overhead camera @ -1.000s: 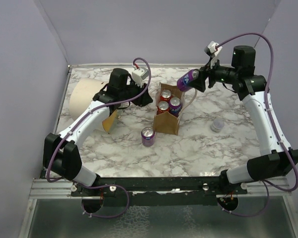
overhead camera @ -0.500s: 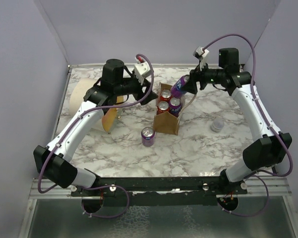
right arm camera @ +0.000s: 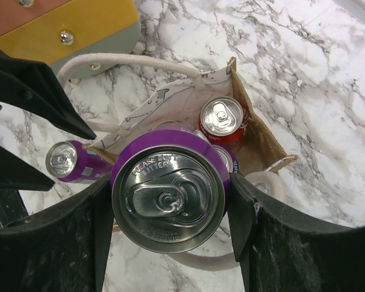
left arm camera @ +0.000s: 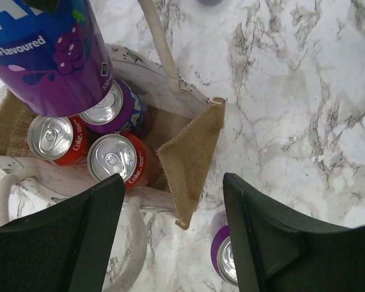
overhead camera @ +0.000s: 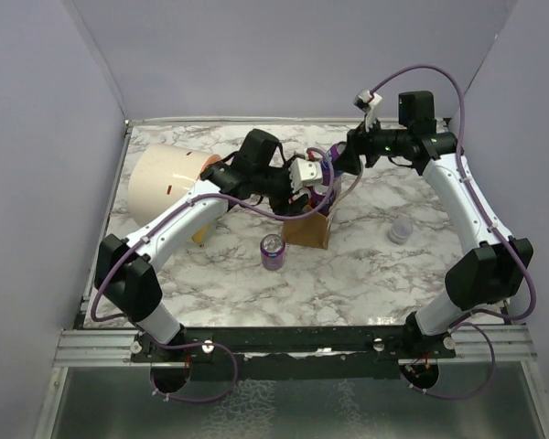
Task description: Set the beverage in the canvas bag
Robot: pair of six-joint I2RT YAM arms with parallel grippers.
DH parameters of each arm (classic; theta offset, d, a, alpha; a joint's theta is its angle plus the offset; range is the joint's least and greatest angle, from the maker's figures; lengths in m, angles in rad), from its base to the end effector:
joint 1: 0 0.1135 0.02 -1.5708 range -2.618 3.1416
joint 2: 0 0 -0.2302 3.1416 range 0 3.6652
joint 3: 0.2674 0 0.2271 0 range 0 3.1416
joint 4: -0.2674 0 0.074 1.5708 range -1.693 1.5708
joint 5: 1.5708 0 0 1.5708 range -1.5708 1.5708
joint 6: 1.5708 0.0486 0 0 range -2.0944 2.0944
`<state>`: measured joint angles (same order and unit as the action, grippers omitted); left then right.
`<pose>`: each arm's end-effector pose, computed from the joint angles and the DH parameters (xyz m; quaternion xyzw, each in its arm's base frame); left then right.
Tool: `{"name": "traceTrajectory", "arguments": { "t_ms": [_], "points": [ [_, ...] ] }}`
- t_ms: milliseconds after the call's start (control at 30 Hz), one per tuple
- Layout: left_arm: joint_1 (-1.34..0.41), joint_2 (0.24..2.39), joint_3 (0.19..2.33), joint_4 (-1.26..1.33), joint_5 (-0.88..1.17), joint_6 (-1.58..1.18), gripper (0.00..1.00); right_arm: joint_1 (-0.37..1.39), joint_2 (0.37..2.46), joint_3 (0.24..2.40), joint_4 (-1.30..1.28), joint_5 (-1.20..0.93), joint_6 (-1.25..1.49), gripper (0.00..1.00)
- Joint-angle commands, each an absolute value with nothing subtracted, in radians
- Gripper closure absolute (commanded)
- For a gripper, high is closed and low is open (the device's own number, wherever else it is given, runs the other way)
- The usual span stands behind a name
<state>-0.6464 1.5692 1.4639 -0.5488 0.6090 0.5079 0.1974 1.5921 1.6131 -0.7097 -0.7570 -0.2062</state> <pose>0.2500 -0.2234 0.3111 0.5780 0.6446 -0.2974 0.4025 0.3141 0.0969 0.3388 -0.3230 0.7916 0.3324 0.3981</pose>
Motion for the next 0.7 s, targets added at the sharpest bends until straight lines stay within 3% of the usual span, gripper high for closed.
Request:
{"name": "traceTrajectory", "arguments": {
  "t_ms": [0,400,533,667],
  "points": [
    [-0.666,1.618,1.489,-0.546,0.559,0.600,0.32,0.206,1.575,1.587,-0.633,-0.806,-0.187,0.99],
    [-0.717,1.768,1.563,-0.618,0.464,0.709,0.32,0.206,1.559,1.568,-0.624,-0.789,-0.184,0.99],
    [-0.719,1.788,1.561,-0.641,0.444,0.727,0.38,0.206,1.549,1.559,-0.620,-0.776,-0.188,0.99],
    [-0.721,1.777,1.537,-0.644,0.459,0.735,0.51,0.206,1.544,1.549,-0.617,-0.769,-0.190,0.99]
  ]
}}
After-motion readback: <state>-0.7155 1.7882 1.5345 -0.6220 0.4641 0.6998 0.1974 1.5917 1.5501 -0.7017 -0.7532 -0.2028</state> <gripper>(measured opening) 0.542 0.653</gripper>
